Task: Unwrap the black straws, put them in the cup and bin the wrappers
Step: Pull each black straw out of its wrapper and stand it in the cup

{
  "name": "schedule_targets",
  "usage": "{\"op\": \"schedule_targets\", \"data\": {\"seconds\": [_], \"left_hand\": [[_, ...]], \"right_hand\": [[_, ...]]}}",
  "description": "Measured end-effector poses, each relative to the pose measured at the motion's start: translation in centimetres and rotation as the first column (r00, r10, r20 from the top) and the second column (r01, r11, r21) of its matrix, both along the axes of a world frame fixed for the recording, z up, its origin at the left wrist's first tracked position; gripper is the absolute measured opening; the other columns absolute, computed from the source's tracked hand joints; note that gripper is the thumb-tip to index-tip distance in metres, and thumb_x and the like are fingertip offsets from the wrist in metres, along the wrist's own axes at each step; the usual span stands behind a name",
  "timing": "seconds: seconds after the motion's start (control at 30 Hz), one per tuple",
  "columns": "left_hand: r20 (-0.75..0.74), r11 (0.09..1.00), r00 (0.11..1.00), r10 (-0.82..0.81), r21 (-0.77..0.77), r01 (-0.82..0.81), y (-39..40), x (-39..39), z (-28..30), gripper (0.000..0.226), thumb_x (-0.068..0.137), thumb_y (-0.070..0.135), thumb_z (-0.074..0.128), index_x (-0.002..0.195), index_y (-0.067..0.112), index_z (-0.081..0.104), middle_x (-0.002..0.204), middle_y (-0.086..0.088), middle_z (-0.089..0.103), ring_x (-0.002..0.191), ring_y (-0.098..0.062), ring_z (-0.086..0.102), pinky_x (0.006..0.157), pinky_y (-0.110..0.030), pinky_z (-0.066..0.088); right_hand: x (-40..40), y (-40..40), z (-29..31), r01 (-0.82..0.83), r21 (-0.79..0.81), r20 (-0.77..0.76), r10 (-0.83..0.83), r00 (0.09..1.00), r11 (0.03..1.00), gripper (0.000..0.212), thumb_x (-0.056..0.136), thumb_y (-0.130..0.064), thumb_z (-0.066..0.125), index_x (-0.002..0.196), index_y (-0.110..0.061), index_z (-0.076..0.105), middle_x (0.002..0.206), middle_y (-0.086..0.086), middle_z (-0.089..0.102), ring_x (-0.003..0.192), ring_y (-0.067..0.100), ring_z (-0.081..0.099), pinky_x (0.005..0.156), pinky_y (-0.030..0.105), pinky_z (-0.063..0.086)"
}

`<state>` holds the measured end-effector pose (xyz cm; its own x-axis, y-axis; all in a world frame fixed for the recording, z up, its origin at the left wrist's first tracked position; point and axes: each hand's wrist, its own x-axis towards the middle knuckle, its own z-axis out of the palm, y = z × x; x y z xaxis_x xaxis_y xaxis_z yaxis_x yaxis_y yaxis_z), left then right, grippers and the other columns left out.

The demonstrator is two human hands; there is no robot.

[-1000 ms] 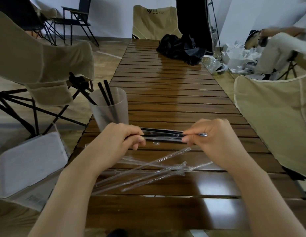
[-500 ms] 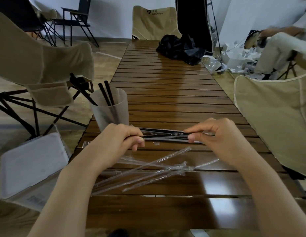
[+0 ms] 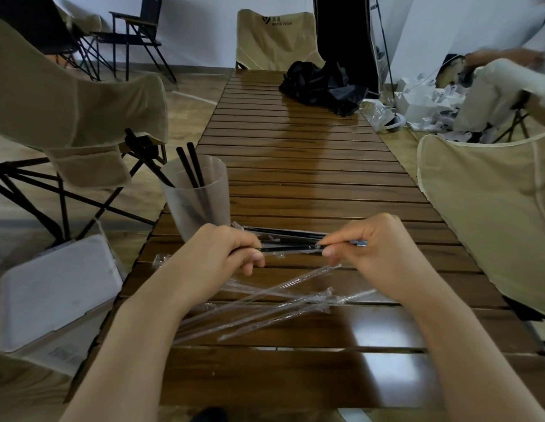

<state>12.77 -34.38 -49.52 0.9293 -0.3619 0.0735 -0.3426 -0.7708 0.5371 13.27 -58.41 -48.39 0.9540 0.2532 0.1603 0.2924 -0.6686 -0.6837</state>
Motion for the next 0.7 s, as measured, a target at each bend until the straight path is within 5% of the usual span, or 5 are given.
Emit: {"op": "schedule_targets", "data": {"seconds": [0.27, 0.4, 0.7], "left_hand": [[-0.019, 1.0, 1.0, -0.021, -0.003, 0.021, -0.2, 0.1, -0.3, 0.02, 0.098, 0.03, 0.049, 0.086, 0.043, 0.059, 0.073, 0.014, 0.066, 0.077, 0.005, 0.062, 0.071, -0.013, 0.046], [0.018, 1.0, 1.0, -0.006, -0.031, 0.006, -0.1, -0.1, 0.0, 0.019, 0.099, 0.03, 0.047, 0.111, 0.039, 0.058, 0.072, 0.012, 0.064, 0.072, 0.001, 0.061, 0.065, -0.012, 0.042], [0.065, 0.998, 0.998, 0.015, -0.063, -0.011, 0.2, 0.0, 0.2, 0.022, 0.097, 0.027, 0.052, 0.108, 0.038, 0.068, 0.071, 0.016, 0.067, 0.081, 0.003, 0.064, 0.081, -0.019, 0.05]], "right_hand": [[0.0, 0.4, -0.1, -0.027, 0.004, -0.028, 0.027, 0.999, 1.0, 0.014, 0.083, -0.017, 0.07, 0.089, -0.028, 0.074, 0.07, -0.015, 0.07, 0.069, -0.005, 0.066, 0.071, 0.005, 0.048], [0.3, -1.0, 0.6, -0.006, 0.015, -0.052, 0.007, 0.999, 1.0, 0.024, 0.078, -0.027, 0.072, 0.099, -0.037, 0.071, 0.086, -0.021, 0.071, 0.086, -0.01, 0.063, 0.072, 0.001, 0.045], [0.3, -1.0, 0.2, 0.021, 0.018, -0.011, -0.02, 1.0, 1.0, 0.013, 0.079, -0.014, 0.073, 0.08, -0.027, 0.076, 0.07, -0.016, 0.072, 0.074, -0.009, 0.065, 0.072, -0.002, 0.041]]}}
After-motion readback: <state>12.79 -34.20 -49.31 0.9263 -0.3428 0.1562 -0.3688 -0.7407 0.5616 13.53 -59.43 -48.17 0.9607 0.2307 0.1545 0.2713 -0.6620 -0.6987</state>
